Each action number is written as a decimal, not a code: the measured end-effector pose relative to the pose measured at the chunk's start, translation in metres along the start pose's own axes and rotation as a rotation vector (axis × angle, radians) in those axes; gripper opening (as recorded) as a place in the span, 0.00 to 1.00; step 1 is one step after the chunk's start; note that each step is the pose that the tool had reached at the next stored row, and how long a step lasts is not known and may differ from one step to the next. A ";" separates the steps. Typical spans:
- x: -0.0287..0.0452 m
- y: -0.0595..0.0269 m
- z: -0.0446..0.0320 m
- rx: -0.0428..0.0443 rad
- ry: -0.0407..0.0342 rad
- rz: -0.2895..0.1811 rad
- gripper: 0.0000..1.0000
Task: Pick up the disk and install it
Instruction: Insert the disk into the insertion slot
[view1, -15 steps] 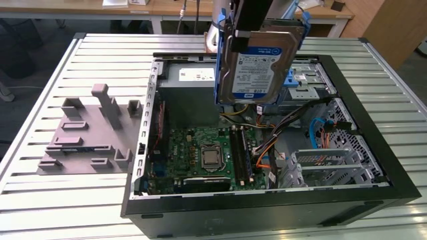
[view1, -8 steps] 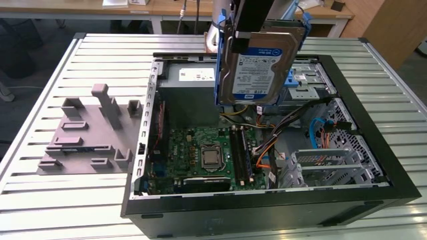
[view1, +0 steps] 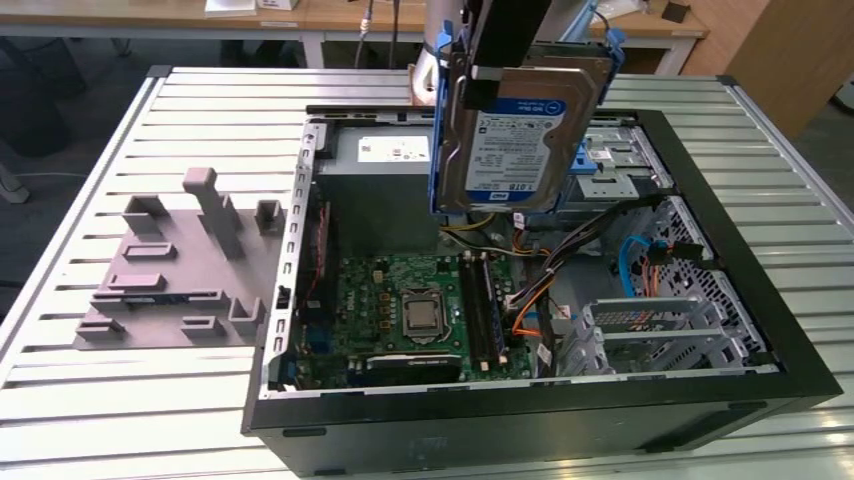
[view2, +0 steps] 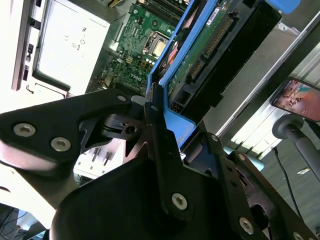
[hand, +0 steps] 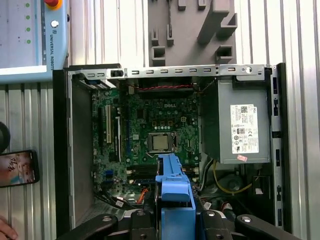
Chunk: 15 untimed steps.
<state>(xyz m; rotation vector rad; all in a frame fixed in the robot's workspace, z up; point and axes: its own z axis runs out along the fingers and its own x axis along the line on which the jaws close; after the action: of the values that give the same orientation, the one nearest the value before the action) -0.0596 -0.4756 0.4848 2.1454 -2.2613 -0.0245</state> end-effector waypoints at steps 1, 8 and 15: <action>0.0004 0.0000 0.0000 0.0000 -0.0001 0.000 0.37; 0.0030 -0.0002 0.0001 0.0000 -0.0001 0.000 0.37; 0.0055 -0.0003 0.0001 0.0000 -0.0001 0.000 0.37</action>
<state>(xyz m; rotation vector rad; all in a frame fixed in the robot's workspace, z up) -0.0596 -0.4811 0.4848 2.1456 -2.2613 -0.0246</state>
